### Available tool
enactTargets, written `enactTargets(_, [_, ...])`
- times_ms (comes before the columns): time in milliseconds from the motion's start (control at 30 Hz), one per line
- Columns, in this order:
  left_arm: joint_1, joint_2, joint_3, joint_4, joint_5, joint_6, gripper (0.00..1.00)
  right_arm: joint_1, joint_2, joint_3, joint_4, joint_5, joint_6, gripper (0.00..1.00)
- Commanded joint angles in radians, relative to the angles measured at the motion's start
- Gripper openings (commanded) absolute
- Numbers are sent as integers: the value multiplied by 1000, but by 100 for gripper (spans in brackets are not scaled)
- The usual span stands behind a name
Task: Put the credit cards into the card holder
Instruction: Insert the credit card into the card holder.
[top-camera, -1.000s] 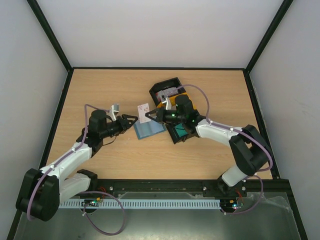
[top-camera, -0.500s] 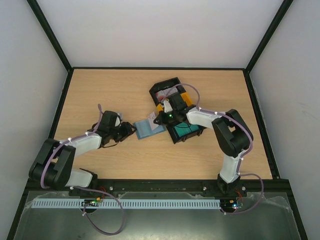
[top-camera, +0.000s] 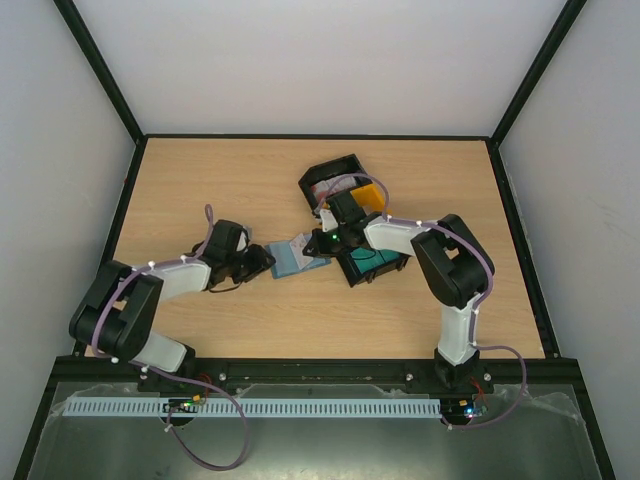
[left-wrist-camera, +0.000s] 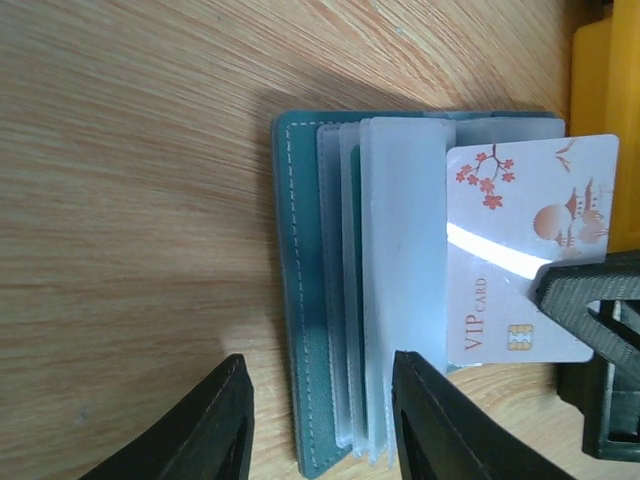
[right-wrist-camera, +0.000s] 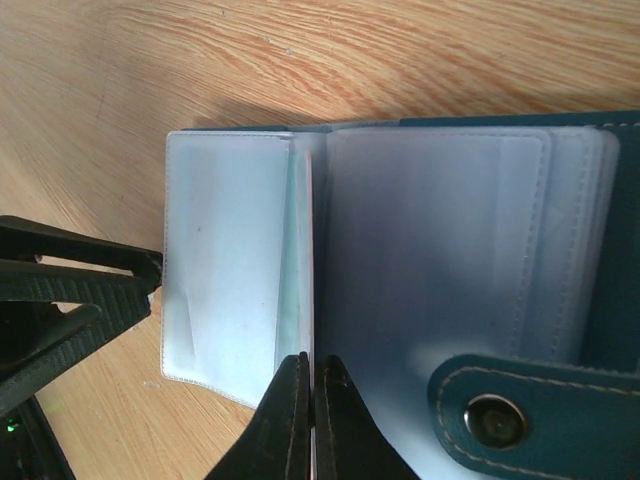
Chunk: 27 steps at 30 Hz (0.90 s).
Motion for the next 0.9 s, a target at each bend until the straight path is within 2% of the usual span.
enactTargets(0, [-13, 32, 27, -41, -50, 25, 37, 7, 25, -4, 14, 20, 58, 2])
enactTargets(167, [-26, 58, 26, -57, -82, 36, 29, 8, 11, -40, 79, 44, 169, 2])
enactTargets(367, [-38, 72, 27, -65, -101, 41, 27, 9, -5, -83, 136, 66, 269, 2])
enactTargets(867, [-44, 80, 24, -62, -112, 43, 22, 52, 12, -114, 138, 51, 268, 2])
